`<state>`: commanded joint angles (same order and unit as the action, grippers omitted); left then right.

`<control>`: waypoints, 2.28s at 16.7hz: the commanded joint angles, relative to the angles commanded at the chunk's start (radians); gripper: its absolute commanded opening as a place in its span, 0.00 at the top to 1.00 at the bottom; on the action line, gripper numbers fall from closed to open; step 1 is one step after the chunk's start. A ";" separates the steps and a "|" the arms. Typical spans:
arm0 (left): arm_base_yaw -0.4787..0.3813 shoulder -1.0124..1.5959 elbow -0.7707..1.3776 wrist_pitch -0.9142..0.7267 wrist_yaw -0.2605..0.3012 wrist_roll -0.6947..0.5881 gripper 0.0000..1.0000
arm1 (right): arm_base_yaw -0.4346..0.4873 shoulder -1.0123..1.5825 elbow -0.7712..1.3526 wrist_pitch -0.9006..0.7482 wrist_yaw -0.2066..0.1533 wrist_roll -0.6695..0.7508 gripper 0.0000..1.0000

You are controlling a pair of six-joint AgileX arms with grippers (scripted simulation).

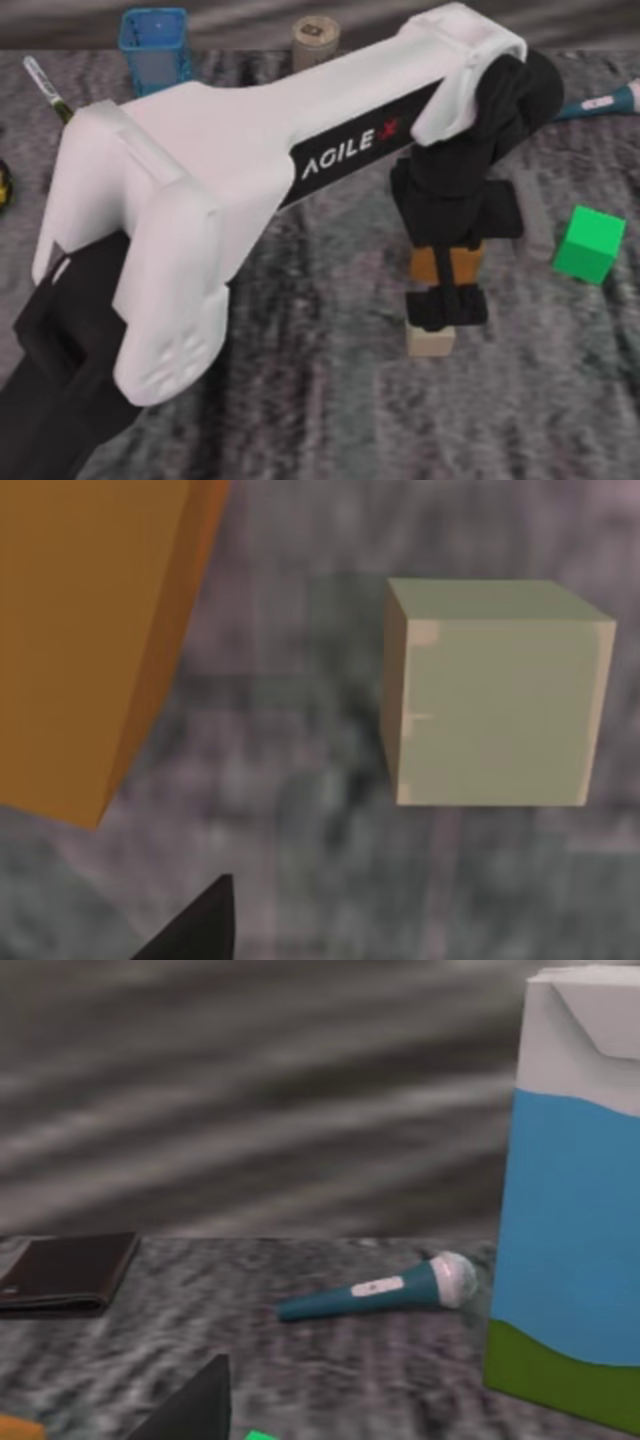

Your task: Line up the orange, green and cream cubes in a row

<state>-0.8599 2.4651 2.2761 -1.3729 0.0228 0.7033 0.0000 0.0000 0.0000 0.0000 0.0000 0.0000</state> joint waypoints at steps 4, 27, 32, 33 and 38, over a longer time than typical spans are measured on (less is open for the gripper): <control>-0.005 0.001 0.003 -0.003 0.000 0.000 0.00 | 0.000 0.000 0.000 0.000 0.000 0.000 0.00; 0.703 -1.876 -1.736 0.997 -0.034 -0.531 0.00 | 0.093 1.665 1.304 -0.884 0.005 -0.766 0.00; 0.823 -2.270 -2.101 1.240 -0.029 -0.644 0.00 | 0.112 1.999 1.581 -1.057 0.004 -0.922 0.00; 0.839 -2.325 -2.151 1.276 -0.027 -0.660 0.00 | 0.114 2.045 1.620 -1.079 0.004 -0.943 0.00; 0.880 -2.465 -2.276 1.373 -0.023 -0.703 0.00 | 0.122 2.162 1.730 -1.139 0.003 -1.003 0.00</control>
<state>0.0200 0.0000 0.0000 0.0000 0.0000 0.0000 0.1220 2.1617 1.7304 -1.1395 0.0028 -1.0029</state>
